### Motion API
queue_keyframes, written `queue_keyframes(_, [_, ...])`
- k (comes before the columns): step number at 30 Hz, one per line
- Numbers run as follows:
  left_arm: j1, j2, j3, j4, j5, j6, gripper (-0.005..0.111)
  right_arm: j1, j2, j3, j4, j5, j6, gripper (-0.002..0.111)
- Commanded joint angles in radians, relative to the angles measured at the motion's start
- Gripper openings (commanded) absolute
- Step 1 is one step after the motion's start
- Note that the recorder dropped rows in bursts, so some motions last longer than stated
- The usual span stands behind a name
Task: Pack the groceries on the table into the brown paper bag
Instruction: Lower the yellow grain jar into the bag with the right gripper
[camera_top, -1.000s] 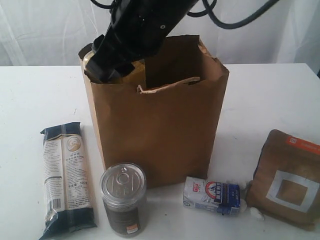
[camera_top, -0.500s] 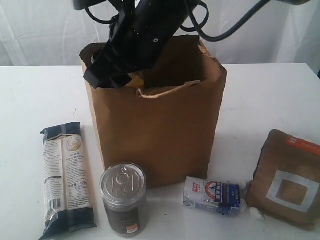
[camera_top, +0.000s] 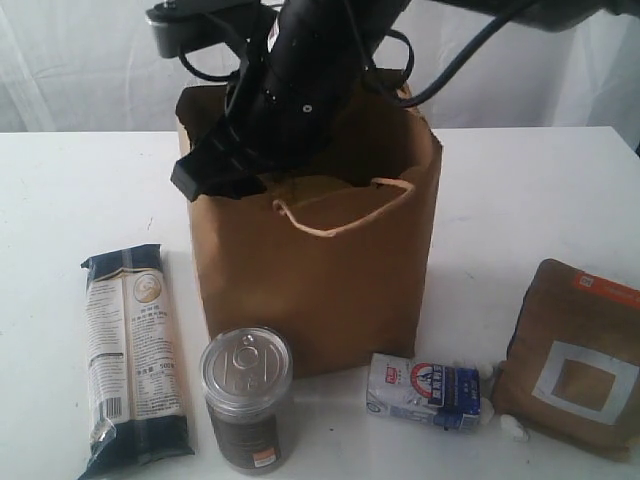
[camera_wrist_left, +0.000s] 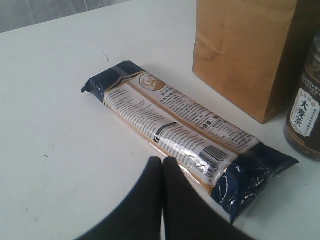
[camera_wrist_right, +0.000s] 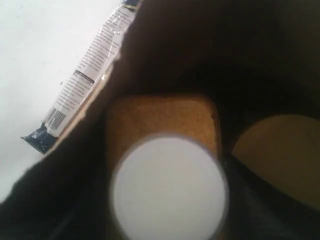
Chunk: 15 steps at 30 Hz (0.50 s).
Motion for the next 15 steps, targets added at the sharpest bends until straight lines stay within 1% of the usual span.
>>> queue_keyframes(1, [0.002,-0.005,0.004,0.000,-0.002,-0.009,0.000,-0.002,0.012,-0.013,0.013,-0.028,0.011,0.037])
queue_keyframes(5, [0.002,-0.005,0.004,0.000,-0.002,-0.009,0.000,-0.002,0.012,-0.013,0.013,-0.028,0.018,0.047])
queue_keyframes(10, [0.002,-0.005,0.004,0.000,-0.002,-0.009,0.000,-0.002,0.010,-0.013,0.011,-0.024,0.041,0.066])
queue_keyframes(13, [0.002,-0.005,0.004,0.000,-0.002,-0.009,0.000,-0.002,0.002,-0.013,0.011,-0.024,0.042,0.071])
queue_keyframes(15, [0.002,-0.005,0.004,0.000,-0.002,-0.009,0.000,-0.002,-0.004,-0.013,0.009,-0.034,0.042,0.071])
